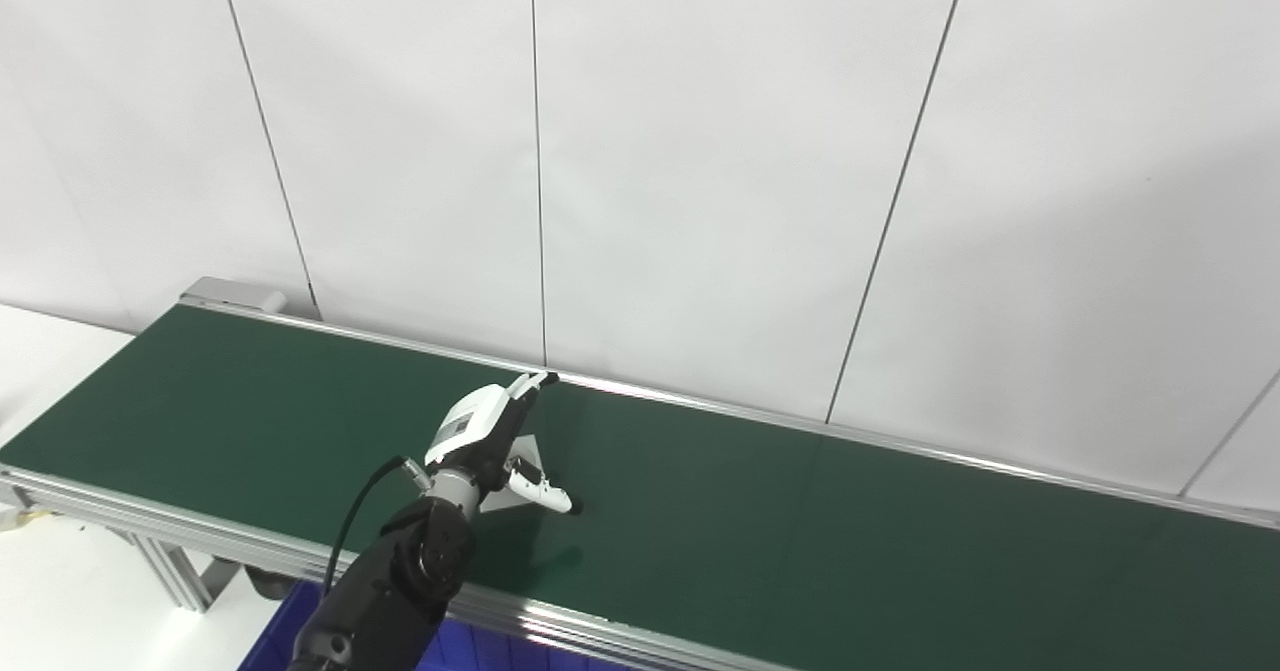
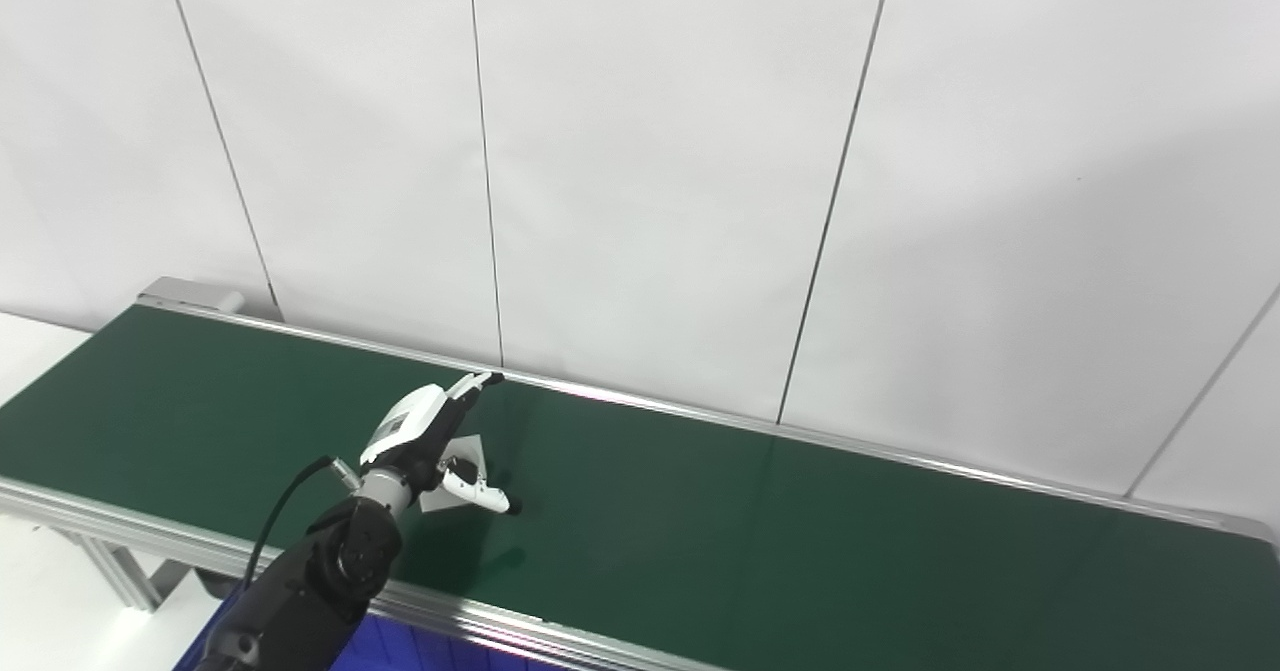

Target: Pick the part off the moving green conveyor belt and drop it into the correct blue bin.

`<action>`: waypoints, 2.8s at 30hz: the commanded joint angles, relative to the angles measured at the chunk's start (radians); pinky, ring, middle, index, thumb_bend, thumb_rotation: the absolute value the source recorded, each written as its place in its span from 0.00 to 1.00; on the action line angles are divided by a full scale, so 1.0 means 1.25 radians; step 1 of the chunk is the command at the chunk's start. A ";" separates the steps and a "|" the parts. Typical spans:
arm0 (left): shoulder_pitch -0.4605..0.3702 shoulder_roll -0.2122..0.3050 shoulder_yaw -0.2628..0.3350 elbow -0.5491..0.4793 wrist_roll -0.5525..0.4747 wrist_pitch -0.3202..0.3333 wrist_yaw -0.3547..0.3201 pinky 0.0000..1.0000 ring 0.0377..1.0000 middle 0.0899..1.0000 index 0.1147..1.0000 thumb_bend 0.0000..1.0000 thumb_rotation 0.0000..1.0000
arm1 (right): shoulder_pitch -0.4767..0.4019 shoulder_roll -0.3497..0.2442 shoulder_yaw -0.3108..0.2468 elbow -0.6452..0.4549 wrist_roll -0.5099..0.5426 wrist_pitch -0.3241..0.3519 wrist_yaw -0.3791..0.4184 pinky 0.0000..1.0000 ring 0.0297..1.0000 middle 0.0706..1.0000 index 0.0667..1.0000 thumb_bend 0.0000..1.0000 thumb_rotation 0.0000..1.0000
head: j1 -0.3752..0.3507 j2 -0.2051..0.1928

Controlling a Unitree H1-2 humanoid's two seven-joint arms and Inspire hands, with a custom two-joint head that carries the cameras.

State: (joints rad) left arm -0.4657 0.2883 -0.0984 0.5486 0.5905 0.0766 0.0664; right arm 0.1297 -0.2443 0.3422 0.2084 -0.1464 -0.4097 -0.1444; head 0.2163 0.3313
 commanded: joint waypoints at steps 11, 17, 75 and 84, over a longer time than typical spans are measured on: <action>-0.077 0.023 -0.028 0.099 -0.009 -0.013 0.052 0.90 0.95 0.98 0.93 0.83 0.01 | 0.008 0.002 0.001 -0.034 -0.006 -0.048 -0.015 0.86 0.90 0.88 0.88 1.00 0.20 | -0.005 0.006; -0.081 0.013 -0.042 0.141 -0.010 -0.019 0.082 0.70 0.79 0.94 0.89 0.76 0.00 | 0.010 0.002 0.004 -0.039 -0.012 -0.048 -0.024 0.84 0.89 0.87 0.88 1.00 0.22 | -0.009 0.011; 0.299 -0.038 0.025 -0.542 -0.154 -0.045 0.037 0.32 0.37 0.43 0.44 0.50 0.00 | 0.053 0.058 -0.065 -0.148 -0.048 -0.025 0.044 0.82 0.86 0.84 0.85 1.00 0.28 | -0.201 0.138; 0.369 -0.022 0.028 -0.553 -0.231 -0.141 -0.019 0.43 0.44 0.45 0.42 0.50 0.00 | 0.067 0.079 -0.083 -0.184 -0.057 -0.007 0.075 0.85 0.87 0.86 0.87 1.00 0.27 | -0.262 0.191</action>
State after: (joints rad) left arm 0.0080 0.2411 -0.0728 -0.1146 0.3243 -0.0352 0.0493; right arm 0.2166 -0.1532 0.2473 0.0186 -0.2151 -0.4081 -0.0566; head -0.1119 0.5691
